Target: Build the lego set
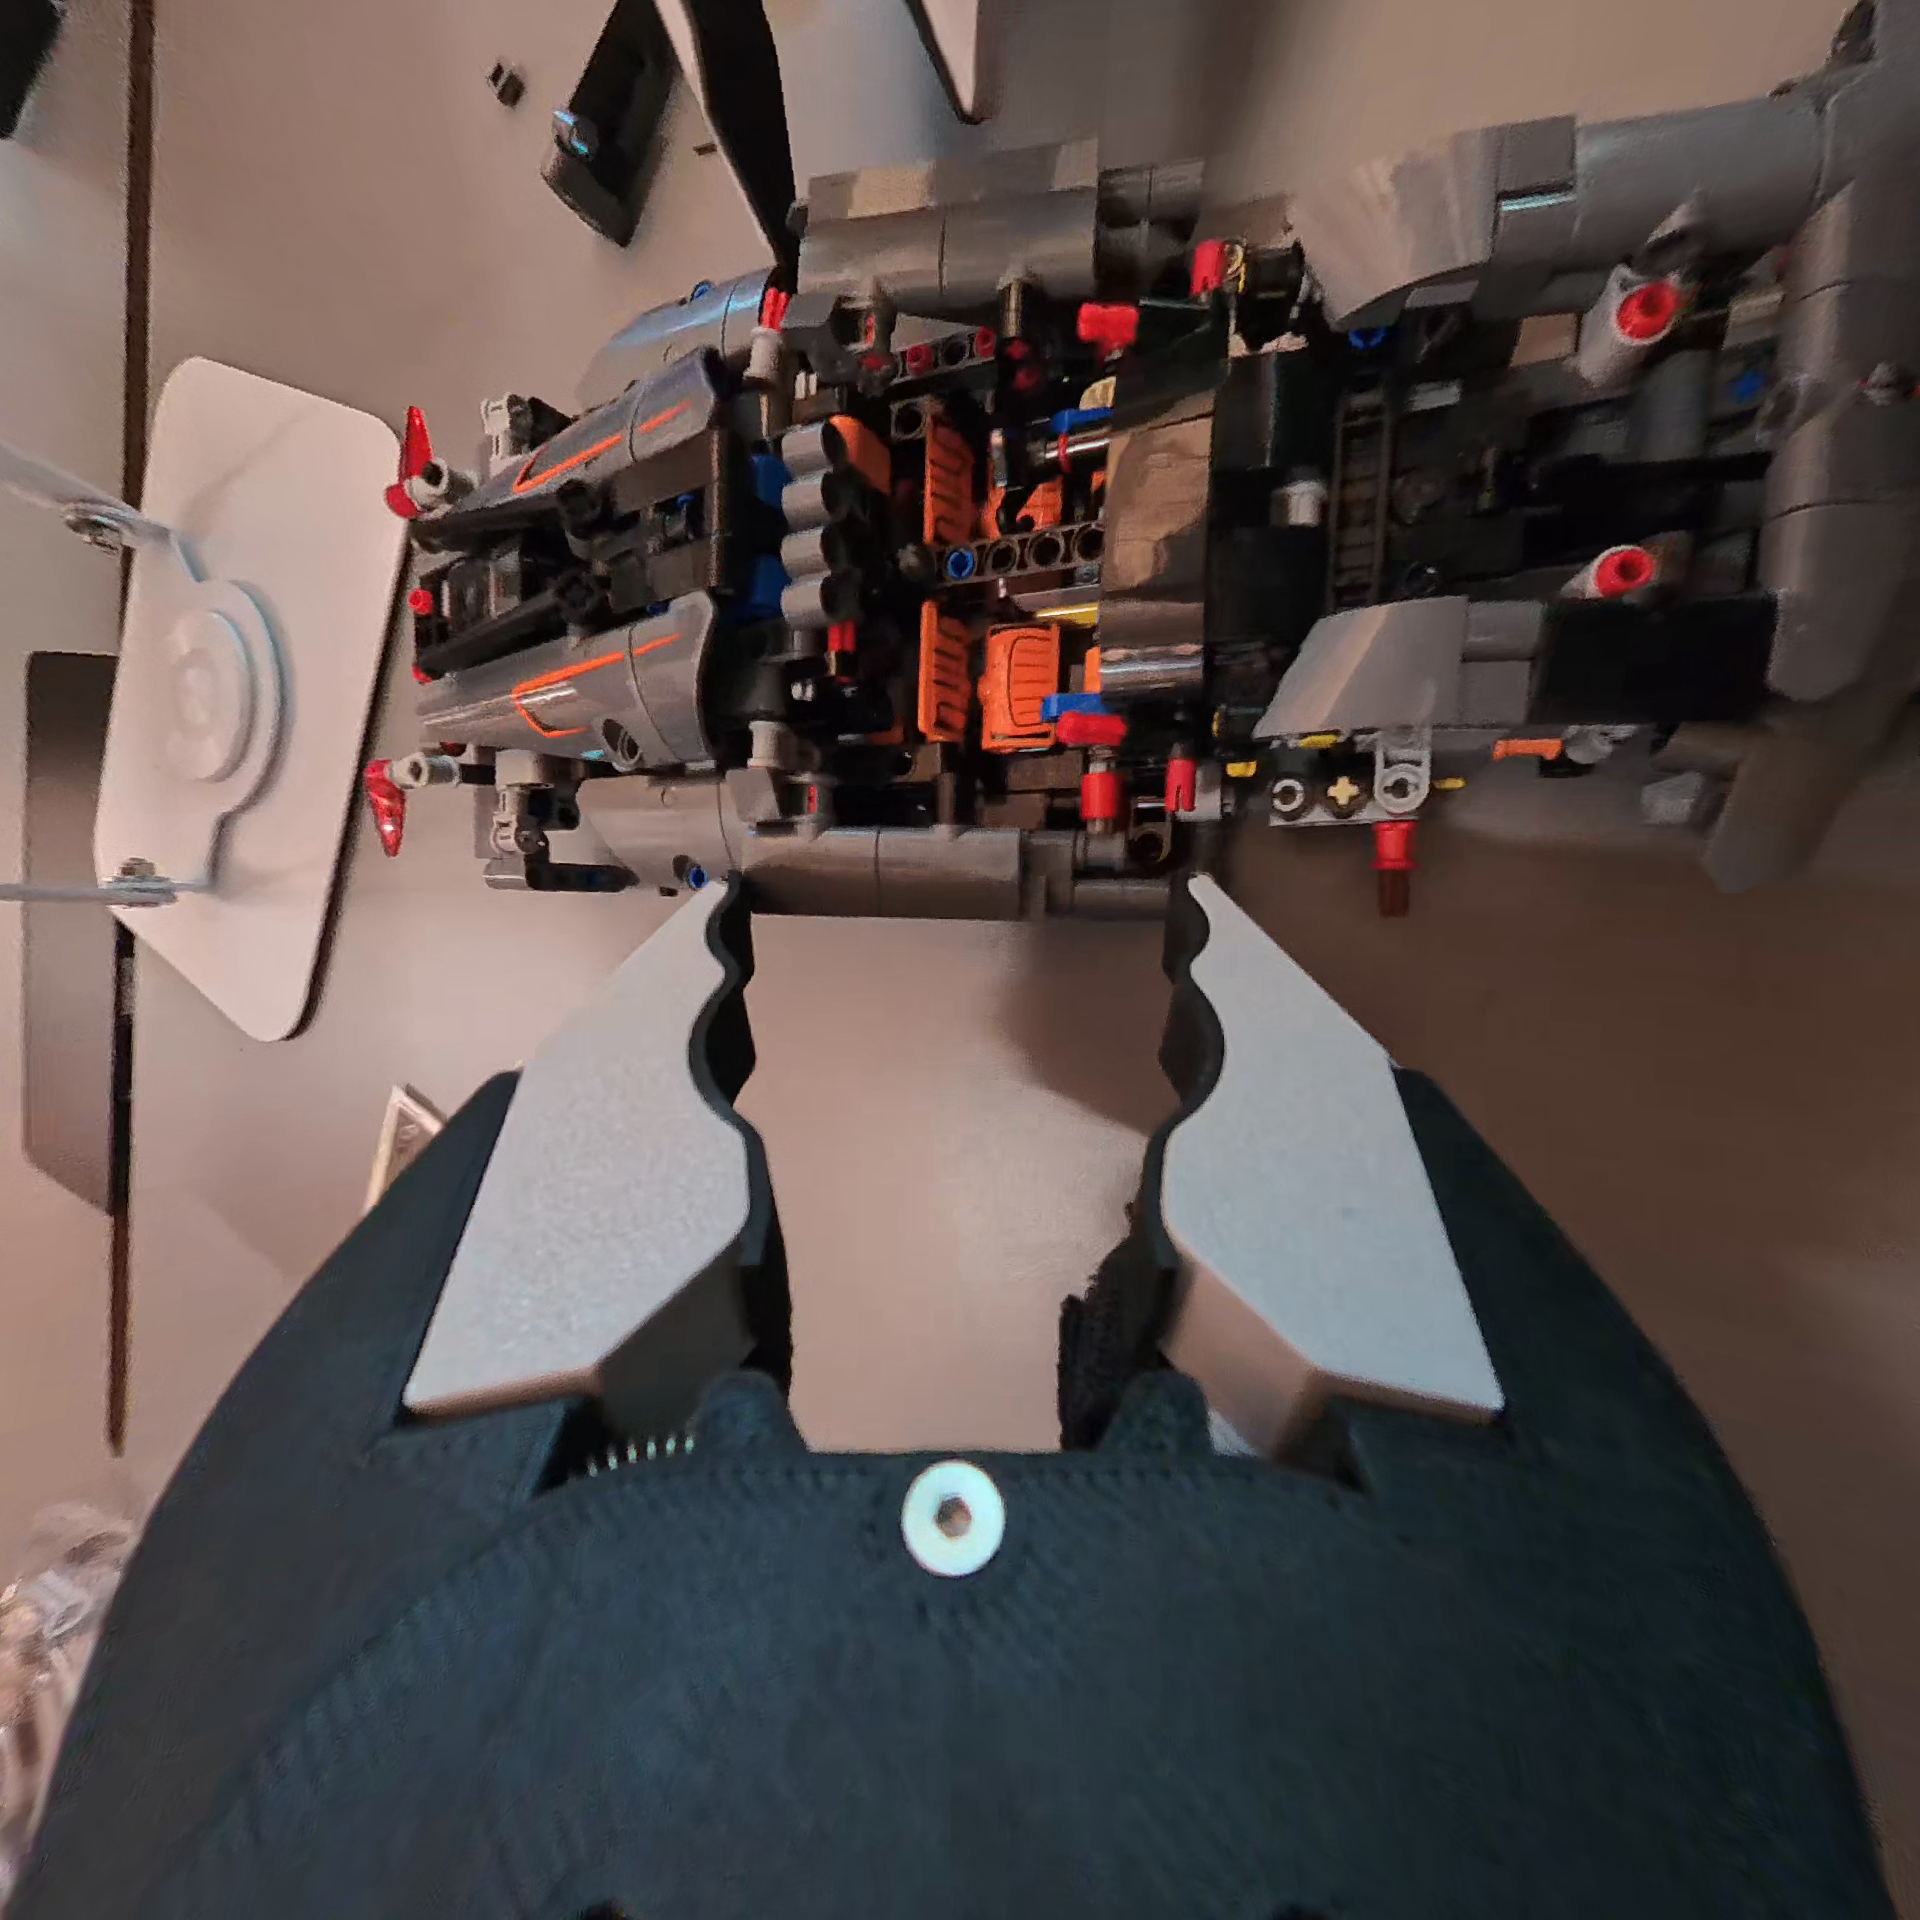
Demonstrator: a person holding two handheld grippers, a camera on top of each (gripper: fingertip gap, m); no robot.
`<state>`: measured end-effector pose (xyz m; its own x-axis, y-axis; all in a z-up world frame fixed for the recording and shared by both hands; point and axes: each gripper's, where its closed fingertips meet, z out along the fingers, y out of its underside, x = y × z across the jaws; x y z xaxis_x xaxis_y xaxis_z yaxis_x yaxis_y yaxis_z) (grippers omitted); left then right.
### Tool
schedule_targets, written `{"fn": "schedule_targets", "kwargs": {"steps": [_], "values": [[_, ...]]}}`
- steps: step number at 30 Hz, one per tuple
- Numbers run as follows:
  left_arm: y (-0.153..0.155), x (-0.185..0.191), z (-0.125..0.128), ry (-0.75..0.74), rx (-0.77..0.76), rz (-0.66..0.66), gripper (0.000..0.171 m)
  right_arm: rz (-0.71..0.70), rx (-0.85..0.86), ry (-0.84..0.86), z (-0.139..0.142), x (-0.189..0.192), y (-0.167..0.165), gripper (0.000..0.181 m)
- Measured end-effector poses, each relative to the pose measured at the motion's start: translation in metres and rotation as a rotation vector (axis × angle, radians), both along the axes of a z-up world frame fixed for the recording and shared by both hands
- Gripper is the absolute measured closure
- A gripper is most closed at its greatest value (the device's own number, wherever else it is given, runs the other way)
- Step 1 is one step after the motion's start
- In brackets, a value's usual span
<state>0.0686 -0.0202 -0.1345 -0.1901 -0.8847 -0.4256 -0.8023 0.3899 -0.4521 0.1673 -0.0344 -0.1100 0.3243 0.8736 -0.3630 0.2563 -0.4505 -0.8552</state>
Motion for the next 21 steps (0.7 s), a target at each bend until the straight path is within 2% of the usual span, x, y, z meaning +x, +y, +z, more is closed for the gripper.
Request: {"fn": "schedule_targets", "kwargs": {"steps": [8, 21], "values": [[0.0001, -0.0024, 0.0008, 0.027, 0.091, -0.014, 0.097, 0.0, 0.002, -0.005, -0.0008, -0.0002, -0.0001, 0.14], [-0.0015, -0.0032, 0.0009, 0.114, 0.016, 0.005, 0.098, 0.001, 0.001, -0.012, -0.0019, -0.0005, -0.0004, 0.14]]}}
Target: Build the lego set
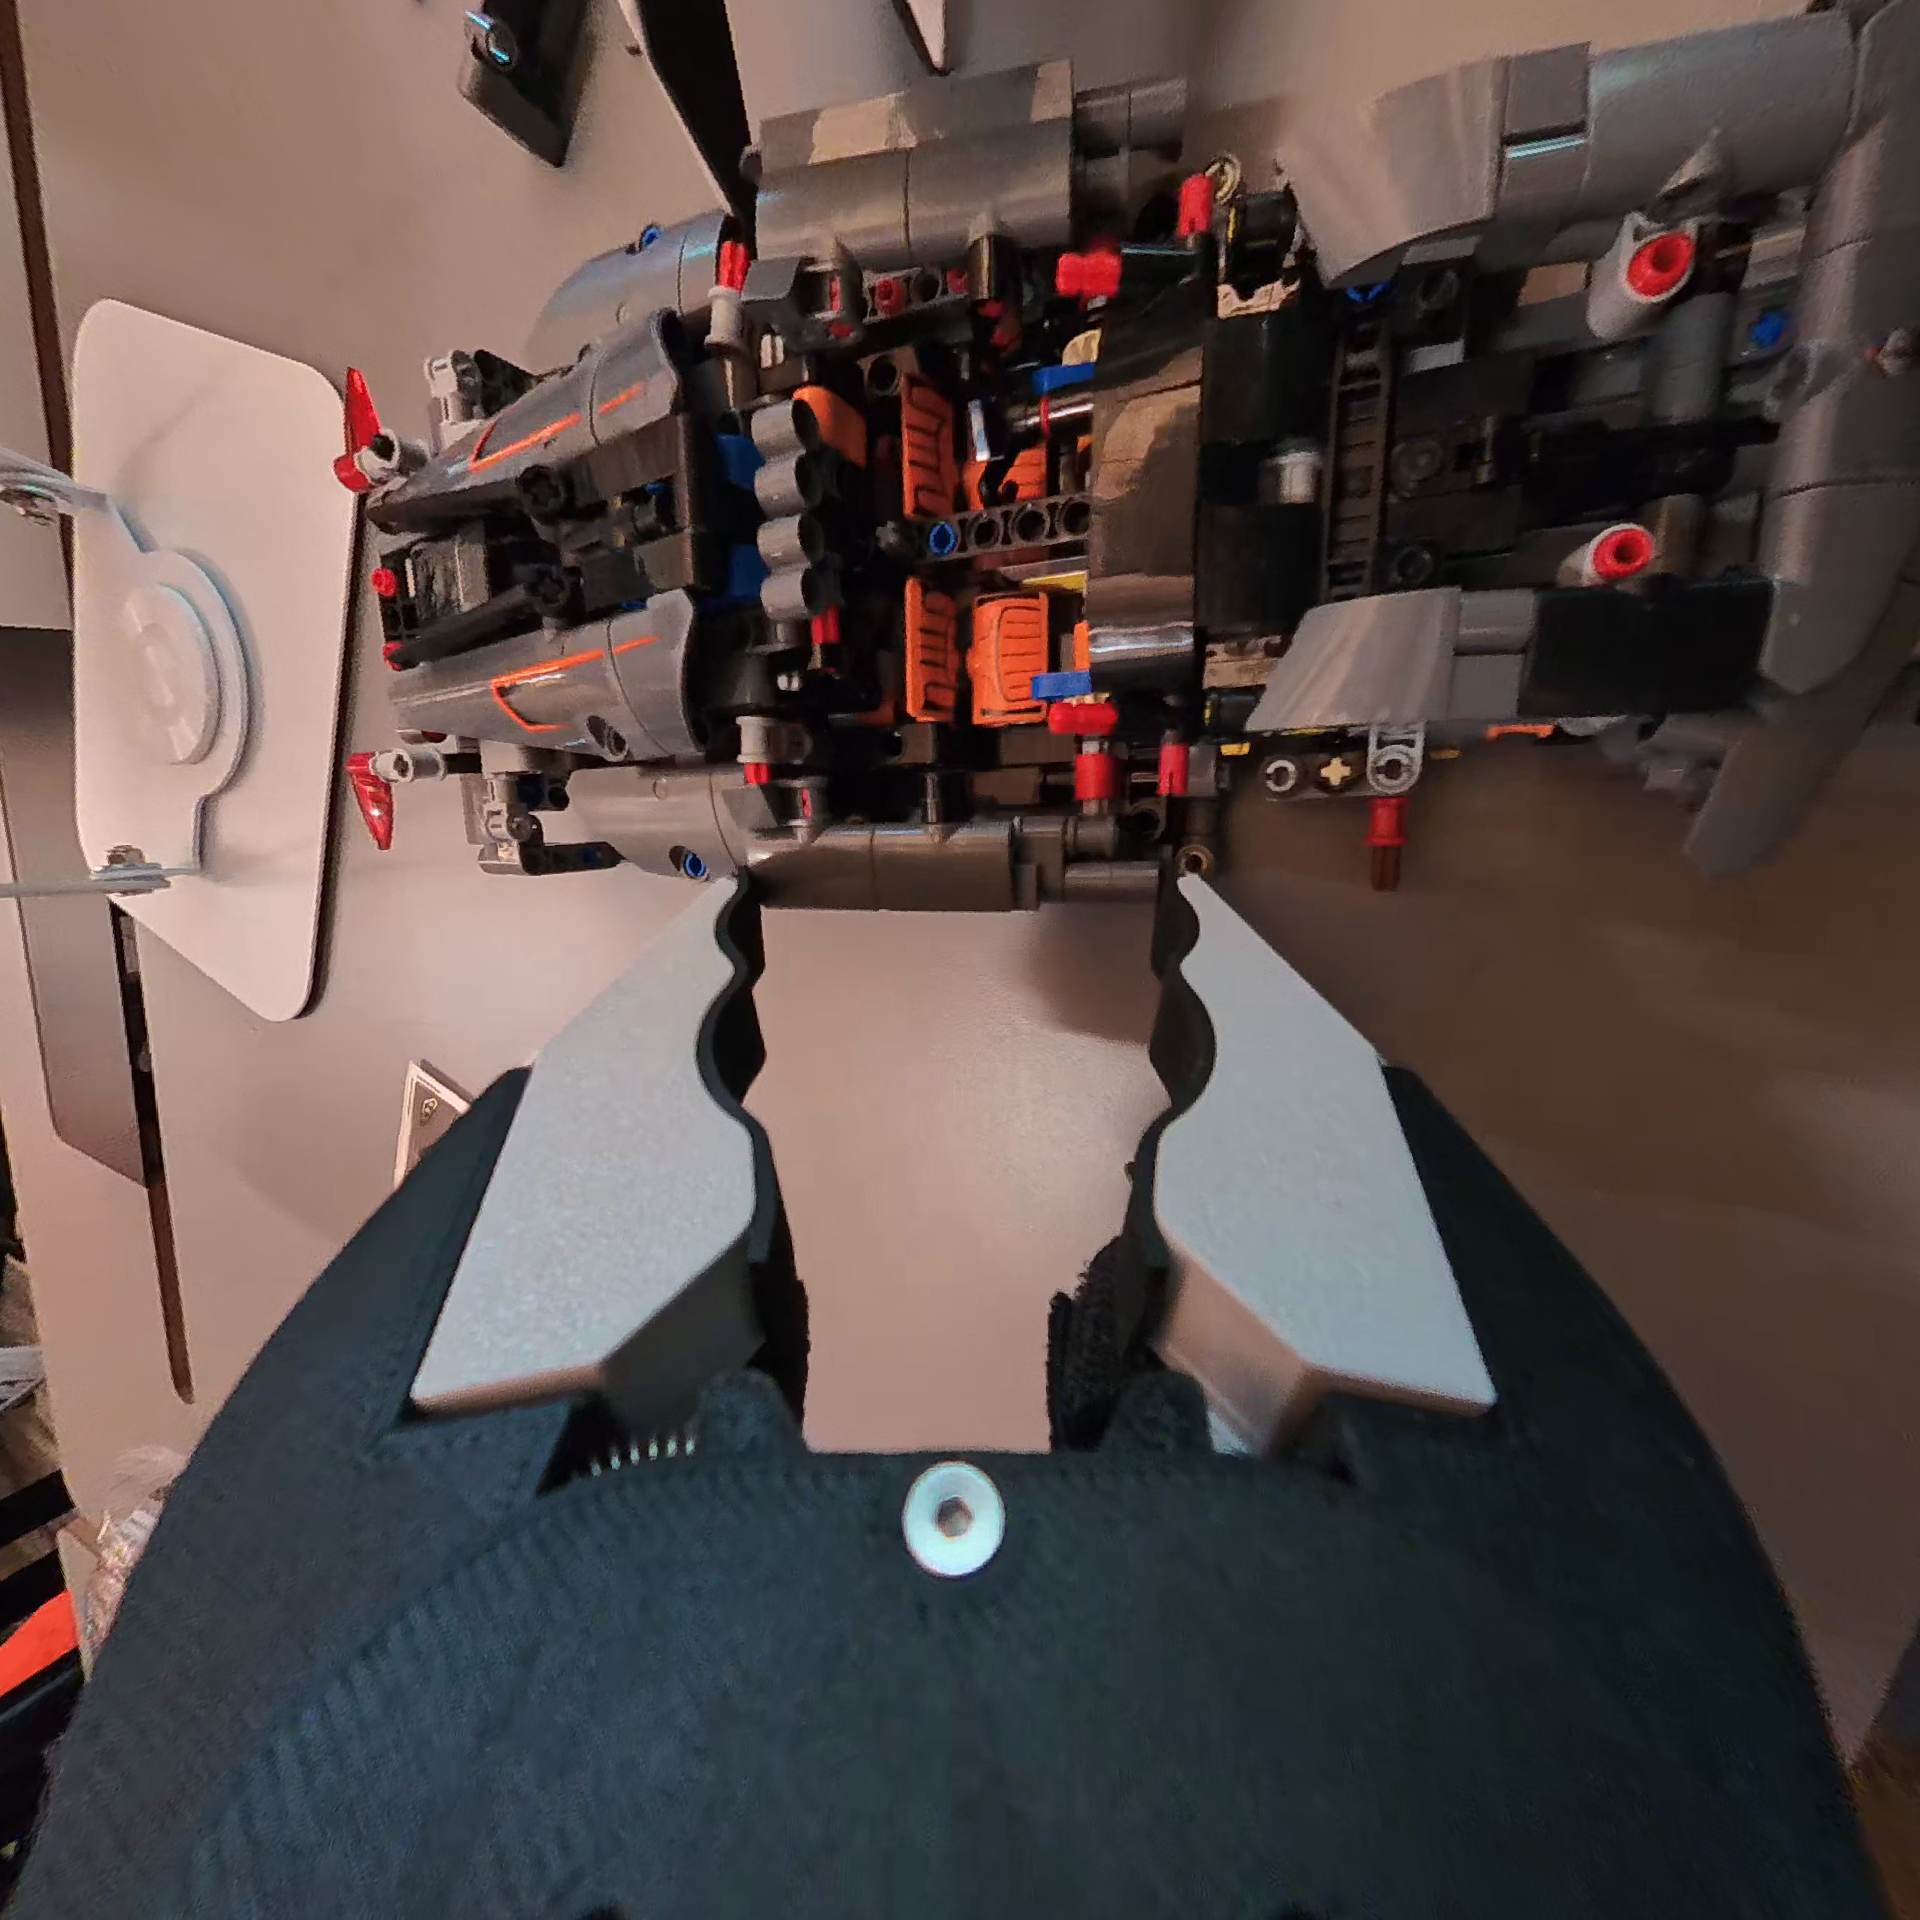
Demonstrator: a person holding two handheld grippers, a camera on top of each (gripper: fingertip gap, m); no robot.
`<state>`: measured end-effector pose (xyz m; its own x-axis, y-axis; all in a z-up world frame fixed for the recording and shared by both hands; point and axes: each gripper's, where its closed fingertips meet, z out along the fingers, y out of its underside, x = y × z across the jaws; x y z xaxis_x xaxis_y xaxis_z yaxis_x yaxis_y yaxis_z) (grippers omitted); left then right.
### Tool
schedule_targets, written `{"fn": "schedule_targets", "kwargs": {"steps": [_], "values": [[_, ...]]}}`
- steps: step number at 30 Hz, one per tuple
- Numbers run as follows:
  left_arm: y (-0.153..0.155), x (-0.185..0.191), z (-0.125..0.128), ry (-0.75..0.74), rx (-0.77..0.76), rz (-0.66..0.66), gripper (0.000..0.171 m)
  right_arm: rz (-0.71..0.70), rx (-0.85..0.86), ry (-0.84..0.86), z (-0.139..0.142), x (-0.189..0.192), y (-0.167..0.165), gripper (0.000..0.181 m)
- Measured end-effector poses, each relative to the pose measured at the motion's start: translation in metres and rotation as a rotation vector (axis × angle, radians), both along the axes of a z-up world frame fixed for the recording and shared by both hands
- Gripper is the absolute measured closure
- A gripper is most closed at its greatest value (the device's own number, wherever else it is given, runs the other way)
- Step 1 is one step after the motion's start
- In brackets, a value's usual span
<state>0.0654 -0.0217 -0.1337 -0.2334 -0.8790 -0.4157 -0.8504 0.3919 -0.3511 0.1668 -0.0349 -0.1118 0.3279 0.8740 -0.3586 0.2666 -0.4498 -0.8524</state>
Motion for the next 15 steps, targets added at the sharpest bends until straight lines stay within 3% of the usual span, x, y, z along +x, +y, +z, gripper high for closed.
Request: {"fn": "schedule_targets", "kwargs": {"steps": [15], "values": [[-0.0013, -0.0001, 0.0022, 0.031, 0.083, -0.011, 0.098, 0.006, -0.002, -0.01, -0.0016, -0.0007, -0.0011, 0.141]]}}
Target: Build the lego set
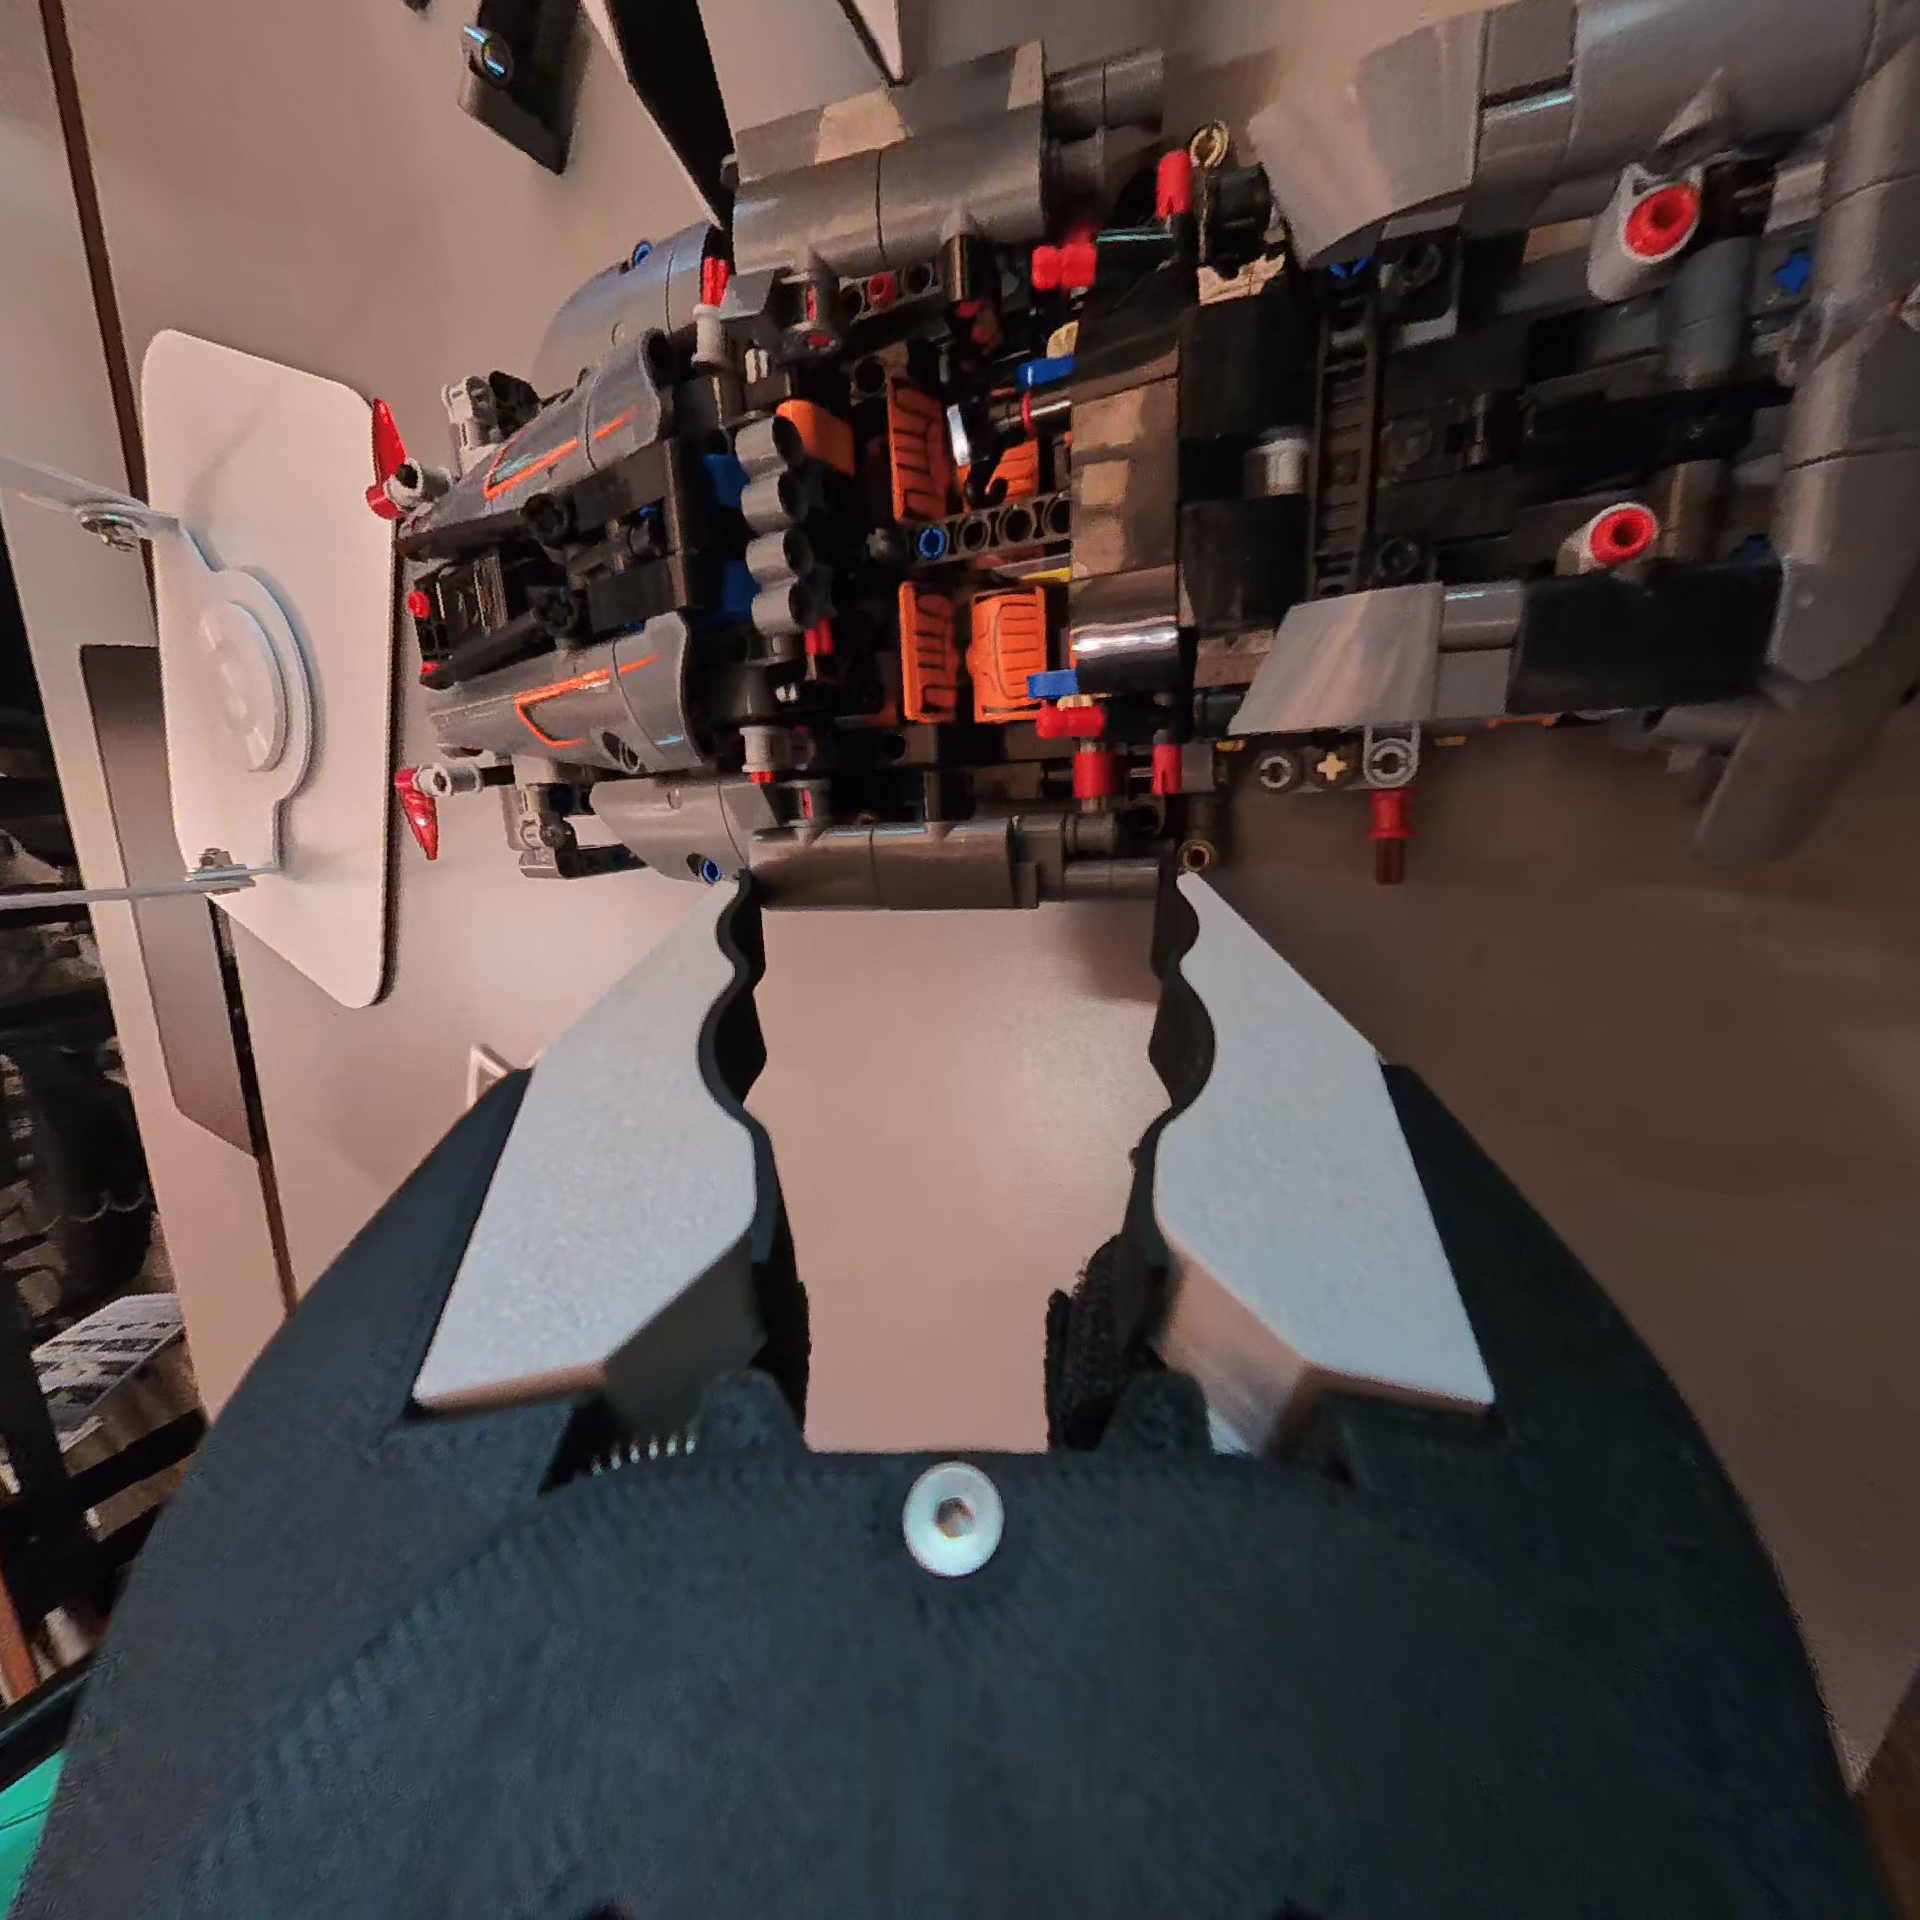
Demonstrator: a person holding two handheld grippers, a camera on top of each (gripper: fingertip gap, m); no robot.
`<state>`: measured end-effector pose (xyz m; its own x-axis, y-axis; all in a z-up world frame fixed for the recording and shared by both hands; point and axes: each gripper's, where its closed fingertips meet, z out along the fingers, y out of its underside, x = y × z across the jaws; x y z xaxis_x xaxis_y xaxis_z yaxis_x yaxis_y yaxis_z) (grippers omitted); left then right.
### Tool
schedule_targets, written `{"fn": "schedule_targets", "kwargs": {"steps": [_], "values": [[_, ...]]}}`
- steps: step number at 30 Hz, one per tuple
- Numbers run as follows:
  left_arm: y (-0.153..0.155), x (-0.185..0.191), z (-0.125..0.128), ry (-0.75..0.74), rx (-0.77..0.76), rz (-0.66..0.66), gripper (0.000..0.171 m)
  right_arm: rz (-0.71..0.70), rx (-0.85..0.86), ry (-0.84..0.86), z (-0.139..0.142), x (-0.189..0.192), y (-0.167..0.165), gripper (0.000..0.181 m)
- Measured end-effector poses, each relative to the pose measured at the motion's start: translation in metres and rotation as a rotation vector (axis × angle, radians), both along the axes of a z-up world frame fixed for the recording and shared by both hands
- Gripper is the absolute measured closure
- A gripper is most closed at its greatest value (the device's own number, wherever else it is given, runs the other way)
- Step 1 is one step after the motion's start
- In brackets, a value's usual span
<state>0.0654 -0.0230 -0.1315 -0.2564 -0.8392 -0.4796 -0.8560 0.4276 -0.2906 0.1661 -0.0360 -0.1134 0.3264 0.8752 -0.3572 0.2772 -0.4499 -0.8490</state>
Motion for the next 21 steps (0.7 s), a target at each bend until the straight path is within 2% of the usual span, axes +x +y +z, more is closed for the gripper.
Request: {"fn": "schedule_targets", "kwargs": {"steps": [16, 21], "values": [[-0.0025, 0.0028, 0.0003, 0.039, -0.097, 0.033, 0.098, -0.003, 0.002, -0.005, -0.0007, 0.0003, -0.0001, 0.143], [-0.0025, 0.0023, 0.0006, 0.06, -0.056, 0.038, 0.099, 0.0, 0.0, -0.004, -0.0006, 0.0002, -0.0003, 0.143]]}}
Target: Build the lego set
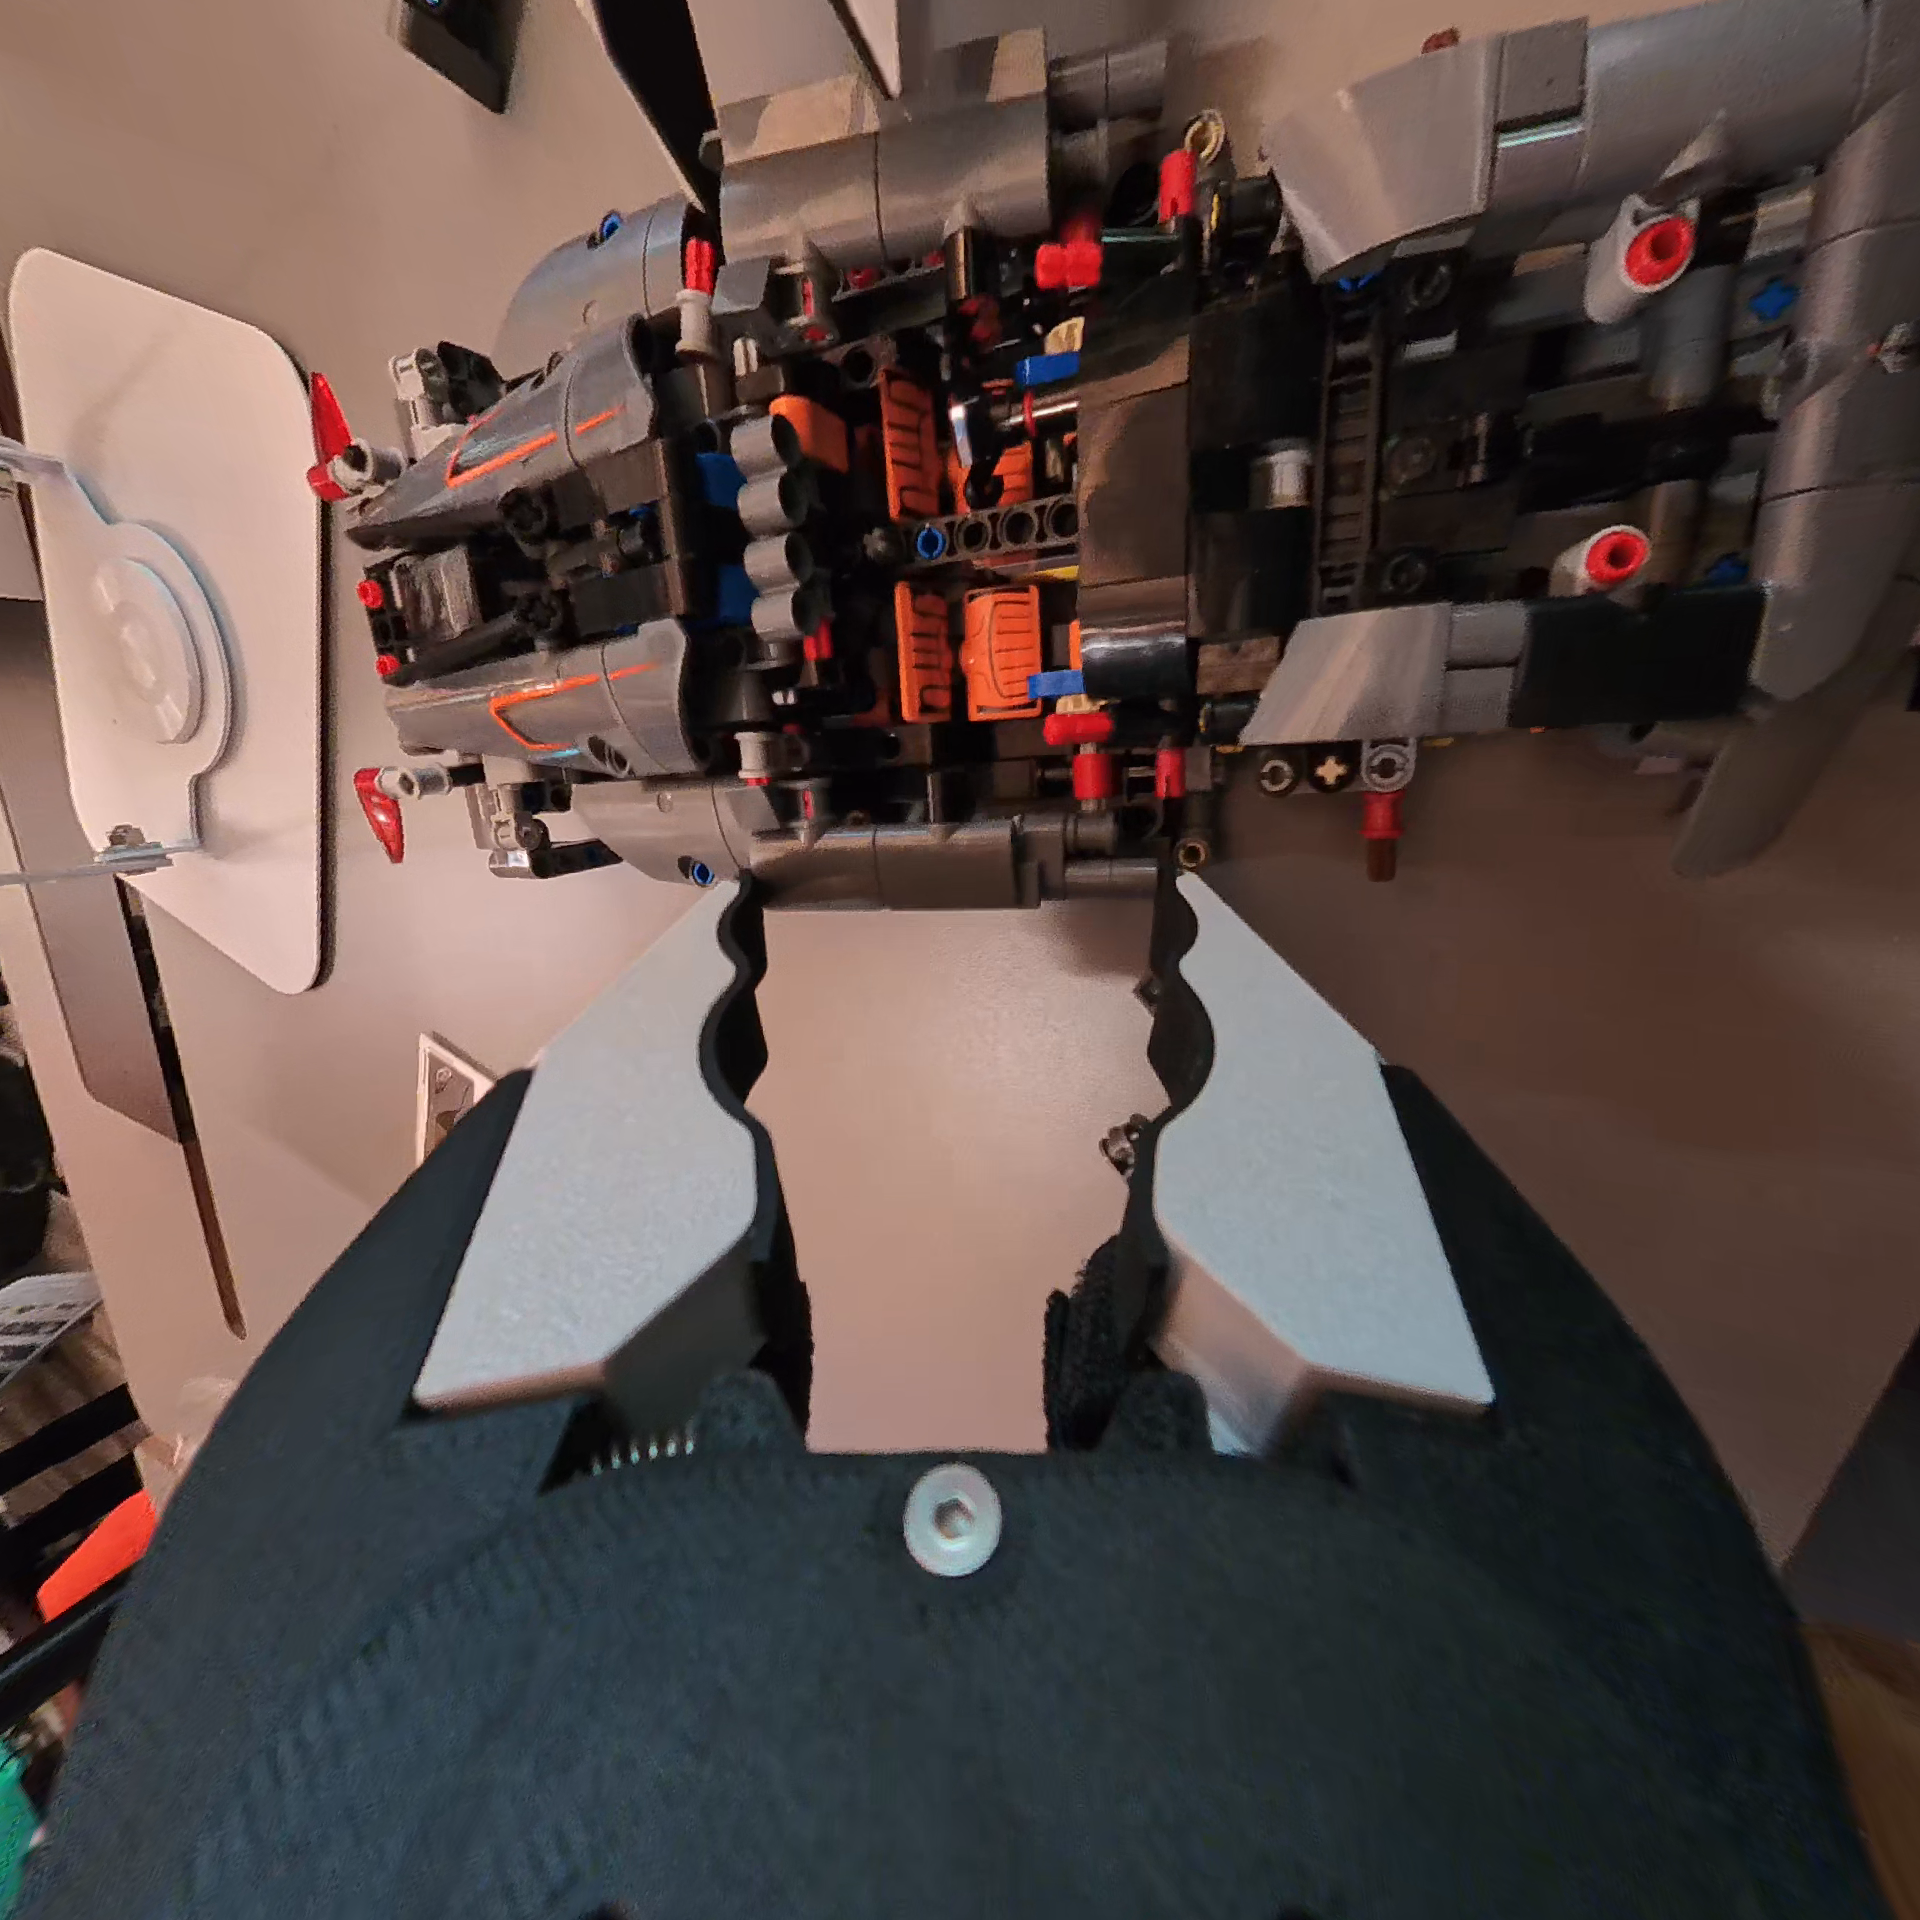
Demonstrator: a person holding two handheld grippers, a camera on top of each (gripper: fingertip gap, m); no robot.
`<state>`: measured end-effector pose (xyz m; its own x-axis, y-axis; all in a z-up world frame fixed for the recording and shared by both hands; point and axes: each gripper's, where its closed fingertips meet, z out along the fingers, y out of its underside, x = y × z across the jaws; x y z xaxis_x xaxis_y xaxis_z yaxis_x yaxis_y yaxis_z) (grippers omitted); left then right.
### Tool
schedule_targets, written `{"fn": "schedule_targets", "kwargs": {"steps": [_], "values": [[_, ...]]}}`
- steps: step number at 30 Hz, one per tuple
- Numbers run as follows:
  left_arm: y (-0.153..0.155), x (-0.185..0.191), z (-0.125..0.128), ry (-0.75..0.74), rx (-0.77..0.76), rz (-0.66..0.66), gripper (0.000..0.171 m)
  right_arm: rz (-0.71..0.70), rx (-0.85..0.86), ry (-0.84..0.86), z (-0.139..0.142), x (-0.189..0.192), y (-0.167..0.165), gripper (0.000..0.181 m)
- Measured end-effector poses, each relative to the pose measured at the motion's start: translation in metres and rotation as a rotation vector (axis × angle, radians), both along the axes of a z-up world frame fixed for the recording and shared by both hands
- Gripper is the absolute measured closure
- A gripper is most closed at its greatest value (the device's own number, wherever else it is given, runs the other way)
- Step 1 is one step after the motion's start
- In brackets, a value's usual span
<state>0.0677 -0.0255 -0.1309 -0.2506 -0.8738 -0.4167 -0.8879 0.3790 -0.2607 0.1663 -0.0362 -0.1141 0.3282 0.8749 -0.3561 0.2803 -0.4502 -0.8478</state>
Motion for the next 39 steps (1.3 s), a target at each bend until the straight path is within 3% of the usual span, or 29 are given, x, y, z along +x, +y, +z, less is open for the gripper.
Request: {"fn": "schedule_targets", "kwargs": {"steps": [9, 18, 39], "values": [[-0.0004, -0.0026, -0.0008, 0.025, -0.045, 0.079, 0.099, 0.0, 0.008, -0.007, -0.0004, -0.0005, -0.0003, 0.143], [-0.0016, -0.0021, -0.0005, 0.046, -0.002, -0.005, 0.099, 0.006, 0.007, -0.013, -0.0014, -0.0008, -0.0013, 0.146], [0.0004, -0.0019, 0.0017, 0.066, -0.015, -0.021, 0.099, 0.012, 0.017, -0.021, -0.0017, -0.0015, -0.0027, 0.144]]}}
